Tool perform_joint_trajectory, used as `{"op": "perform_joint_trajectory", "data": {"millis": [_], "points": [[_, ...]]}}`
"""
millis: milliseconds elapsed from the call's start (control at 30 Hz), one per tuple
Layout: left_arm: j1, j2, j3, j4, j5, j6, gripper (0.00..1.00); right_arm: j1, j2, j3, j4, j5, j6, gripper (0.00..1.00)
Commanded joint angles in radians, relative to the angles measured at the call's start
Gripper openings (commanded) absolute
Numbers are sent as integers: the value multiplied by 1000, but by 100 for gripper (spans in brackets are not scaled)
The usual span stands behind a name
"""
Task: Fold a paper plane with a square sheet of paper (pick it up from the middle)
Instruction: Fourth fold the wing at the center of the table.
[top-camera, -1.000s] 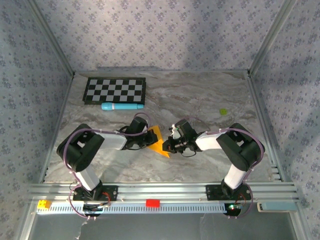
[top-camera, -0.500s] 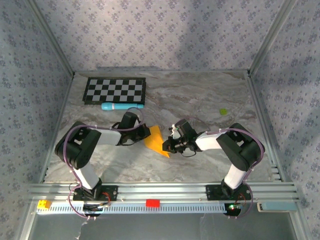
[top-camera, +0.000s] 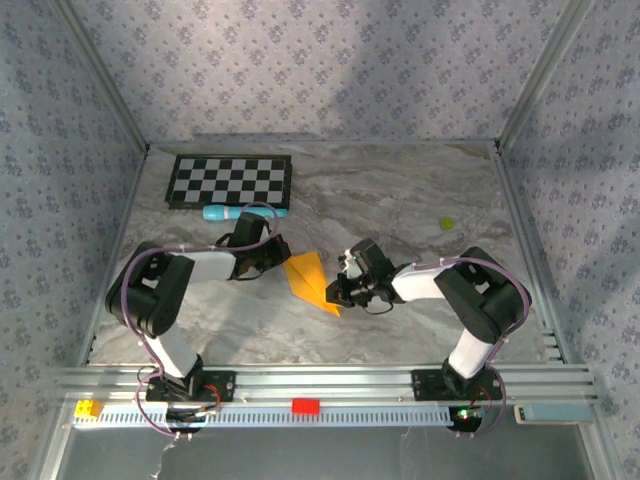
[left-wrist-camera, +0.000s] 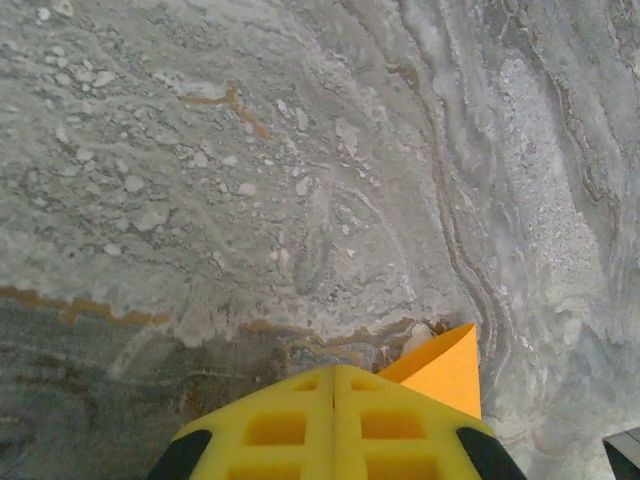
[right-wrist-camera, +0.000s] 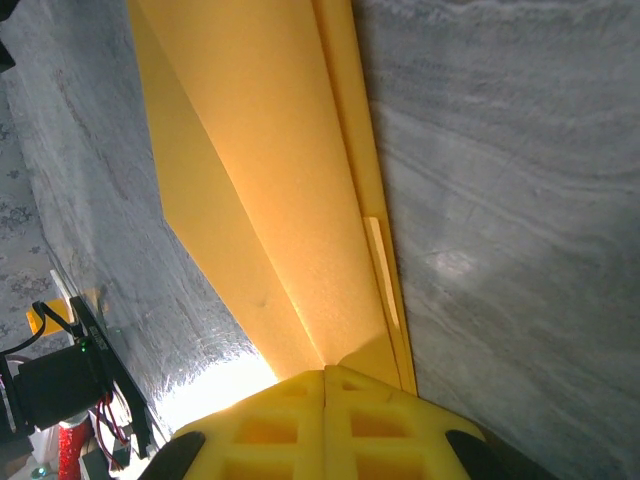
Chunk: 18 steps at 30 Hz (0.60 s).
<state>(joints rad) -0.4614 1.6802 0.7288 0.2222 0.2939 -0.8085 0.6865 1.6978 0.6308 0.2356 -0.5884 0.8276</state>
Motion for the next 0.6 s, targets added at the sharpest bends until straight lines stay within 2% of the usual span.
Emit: {"op": "perform_joint_trajectory", "data": {"millis": [0,267,567], "points": [[-31,-88,22,-58,-33,5,2,-6,27,-39,-166,61,0,0],[-140,-117,7,-71,-24,-25,3,-6,28,-31,-167,61,0,0],[-161,12,-8,-32,-27,-61,1,-7,3,-27,-159,68,-10,0]]}}
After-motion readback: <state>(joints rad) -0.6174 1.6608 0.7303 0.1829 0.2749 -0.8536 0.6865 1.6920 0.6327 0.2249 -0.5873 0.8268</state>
